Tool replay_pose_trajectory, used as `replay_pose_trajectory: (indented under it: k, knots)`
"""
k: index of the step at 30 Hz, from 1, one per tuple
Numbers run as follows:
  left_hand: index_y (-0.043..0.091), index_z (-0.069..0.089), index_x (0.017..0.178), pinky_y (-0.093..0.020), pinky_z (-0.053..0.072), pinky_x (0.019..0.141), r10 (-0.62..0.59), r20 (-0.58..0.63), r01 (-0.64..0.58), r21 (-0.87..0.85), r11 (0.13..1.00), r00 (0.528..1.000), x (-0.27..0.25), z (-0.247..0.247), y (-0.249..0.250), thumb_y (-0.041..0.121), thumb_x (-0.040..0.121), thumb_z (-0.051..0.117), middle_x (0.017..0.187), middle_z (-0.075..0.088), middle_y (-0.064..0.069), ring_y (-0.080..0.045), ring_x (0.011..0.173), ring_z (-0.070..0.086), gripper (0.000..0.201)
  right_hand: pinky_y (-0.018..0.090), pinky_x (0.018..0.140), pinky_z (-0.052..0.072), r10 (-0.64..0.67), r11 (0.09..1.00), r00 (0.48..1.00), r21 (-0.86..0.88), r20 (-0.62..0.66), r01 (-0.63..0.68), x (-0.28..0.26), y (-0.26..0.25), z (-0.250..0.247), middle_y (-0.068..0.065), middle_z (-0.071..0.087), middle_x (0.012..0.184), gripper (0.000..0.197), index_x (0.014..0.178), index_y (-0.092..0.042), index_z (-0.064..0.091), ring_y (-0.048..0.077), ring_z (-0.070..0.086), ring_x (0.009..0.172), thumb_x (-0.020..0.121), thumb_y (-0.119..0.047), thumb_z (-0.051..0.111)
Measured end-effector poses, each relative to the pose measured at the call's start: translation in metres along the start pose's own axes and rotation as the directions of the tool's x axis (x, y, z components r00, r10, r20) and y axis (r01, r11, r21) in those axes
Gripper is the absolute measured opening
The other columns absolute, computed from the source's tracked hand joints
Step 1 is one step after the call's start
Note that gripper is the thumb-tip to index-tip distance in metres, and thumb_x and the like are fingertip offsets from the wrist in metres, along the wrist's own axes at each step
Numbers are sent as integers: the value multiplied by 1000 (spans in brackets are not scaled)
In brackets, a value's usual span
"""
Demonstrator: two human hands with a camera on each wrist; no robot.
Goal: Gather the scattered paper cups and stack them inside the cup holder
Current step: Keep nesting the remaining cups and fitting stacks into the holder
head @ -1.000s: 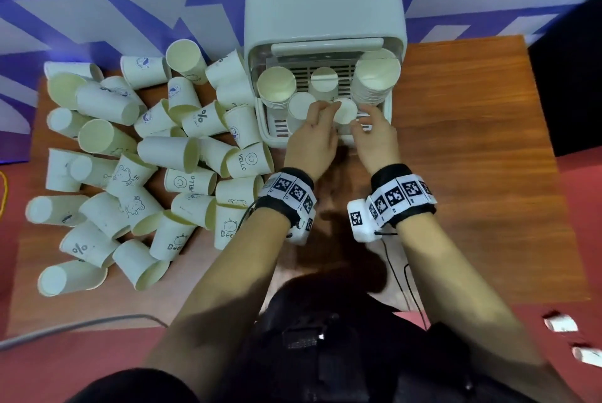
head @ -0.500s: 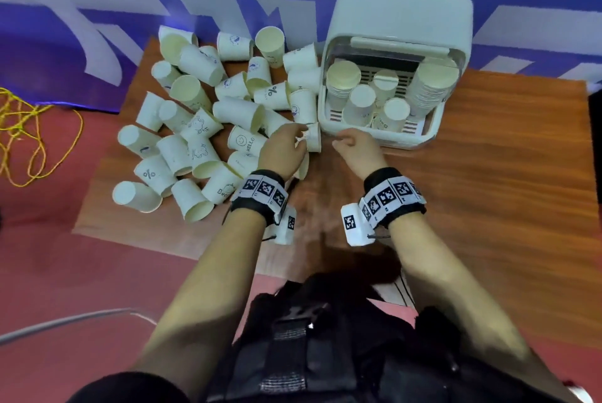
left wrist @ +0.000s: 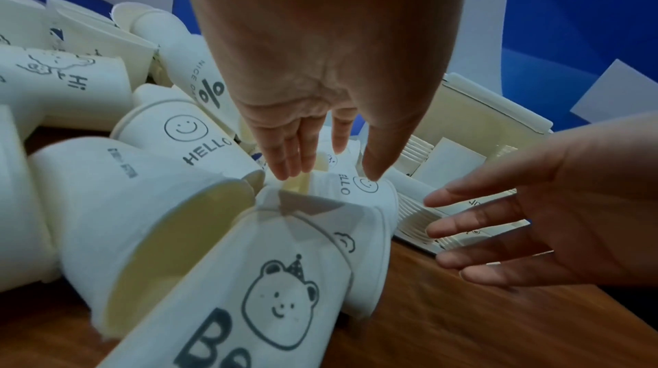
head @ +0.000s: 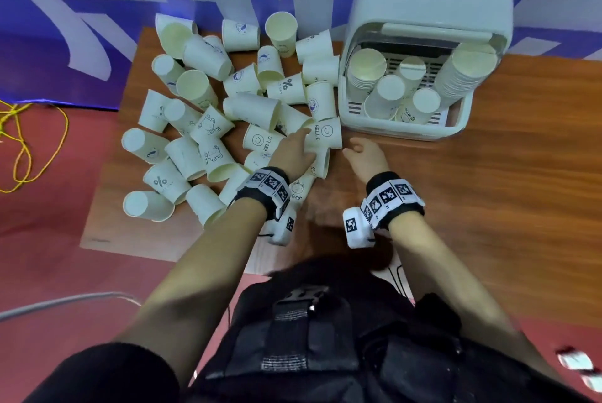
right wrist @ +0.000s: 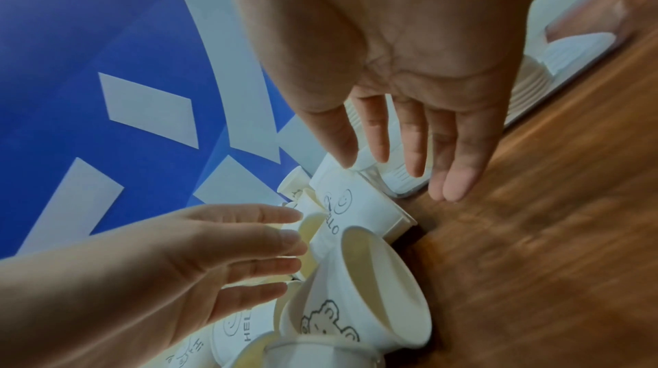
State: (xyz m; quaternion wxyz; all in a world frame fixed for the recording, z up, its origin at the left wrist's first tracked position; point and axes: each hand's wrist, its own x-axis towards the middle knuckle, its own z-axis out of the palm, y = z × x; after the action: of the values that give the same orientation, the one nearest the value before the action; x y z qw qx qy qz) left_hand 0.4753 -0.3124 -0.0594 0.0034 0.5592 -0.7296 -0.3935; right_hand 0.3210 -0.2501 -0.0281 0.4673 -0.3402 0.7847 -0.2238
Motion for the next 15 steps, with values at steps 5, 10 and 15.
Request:
replay_pose_trajectory:
  k: [5, 10, 15]
  knots:
    - [13, 27, 146, -42, 40, 101, -18, 49, 18, 6, 1000, 999, 13, -3, -4, 19, 92, 53, 135, 50, -18, -33, 123, 47, 60, 31, 111, 29, 49, 997, 999, 52, -6, -48, 13, -10, 10, 9, 42, 147, 50, 144, -11, 37, 21, 39, 135, 96, -18, 48]
    - [18, 23, 148, -41, 44, 95, 3, 91, 2, -58, 998, 996, 19, -8, -10, 20, 93, 50, 130, 56, -15, -32, 117, 53, 62, 19, 94, 30, 30, 996, 1000, 89, -1, -30, 21, -17, 22, 8, 52, 137, 40, 136, -9, 47, 22, 46, 128, 96, -8, 42]
    - [16, 32, 145, -42, 46, 93, 39, 50, -34, -97, 995, 998, 23, -13, -14, 19, 93, 52, 119, 61, -16, -30, 110, 57, 56, 18, 89, 32, 8, 995, 997, 102, -73, -1, 23, -18, 27, 9, 57, 132, 36, 130, -7, 55, 21, 50, 122, 96, -8, 43]
